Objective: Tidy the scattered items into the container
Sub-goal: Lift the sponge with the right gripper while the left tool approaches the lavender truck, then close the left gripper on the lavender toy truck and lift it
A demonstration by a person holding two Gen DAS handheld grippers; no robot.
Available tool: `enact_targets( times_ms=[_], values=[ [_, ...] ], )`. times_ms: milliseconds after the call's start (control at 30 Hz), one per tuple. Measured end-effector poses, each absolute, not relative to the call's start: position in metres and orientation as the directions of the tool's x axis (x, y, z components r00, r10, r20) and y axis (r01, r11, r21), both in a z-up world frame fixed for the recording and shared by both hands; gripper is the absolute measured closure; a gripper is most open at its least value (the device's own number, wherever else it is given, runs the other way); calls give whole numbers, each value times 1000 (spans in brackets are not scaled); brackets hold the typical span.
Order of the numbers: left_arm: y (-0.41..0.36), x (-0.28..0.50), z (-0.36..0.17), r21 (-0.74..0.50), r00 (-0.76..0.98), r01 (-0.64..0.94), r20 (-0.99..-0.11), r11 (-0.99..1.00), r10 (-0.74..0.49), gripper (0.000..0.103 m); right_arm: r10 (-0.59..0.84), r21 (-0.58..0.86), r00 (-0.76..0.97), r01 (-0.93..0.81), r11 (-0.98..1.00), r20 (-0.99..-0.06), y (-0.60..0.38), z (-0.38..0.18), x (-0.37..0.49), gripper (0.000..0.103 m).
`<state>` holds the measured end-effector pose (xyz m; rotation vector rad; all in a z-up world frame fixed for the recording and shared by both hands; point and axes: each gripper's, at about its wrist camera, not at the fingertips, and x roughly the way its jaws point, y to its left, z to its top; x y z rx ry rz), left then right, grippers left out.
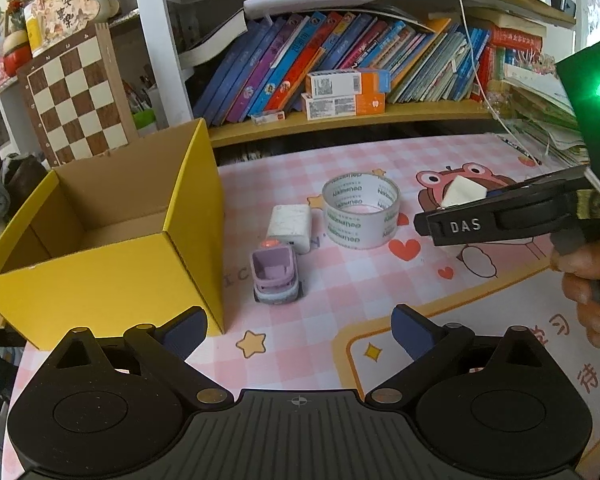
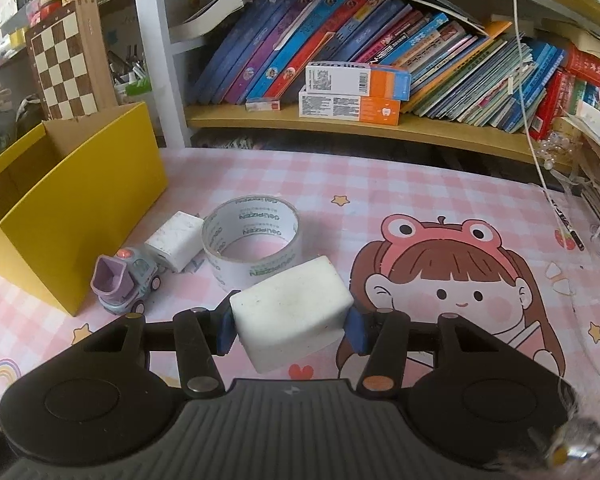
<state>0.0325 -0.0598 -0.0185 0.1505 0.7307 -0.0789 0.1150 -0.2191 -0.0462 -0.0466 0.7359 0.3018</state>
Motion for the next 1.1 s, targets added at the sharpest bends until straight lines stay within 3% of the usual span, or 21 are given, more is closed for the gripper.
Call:
enact_targets(
  times_ms=[400, 567, 733, 1100],
  values=[
    [-62, 51, -26, 110, 735, 131, -677, 985, -22, 5, 233, 69, 707, -253, 965, -667, -229, -43, 106, 53],
    [-64, 64, -31, 99, 738, 122, -675, 988, -24, 13, 229, 68, 702, -249, 966, -674, -231, -46, 104, 52],
    [-62, 79, -39, 97, 730, 73, -684, 993, 13, 34, 227, 69, 694, -248, 966, -683, -233, -48, 103, 52],
    [-58, 107, -53, 122, 719, 4, -690, 993, 82, 39, 243, 78, 672, -267, 961, -700, -229, -54, 105, 52]
  ],
)
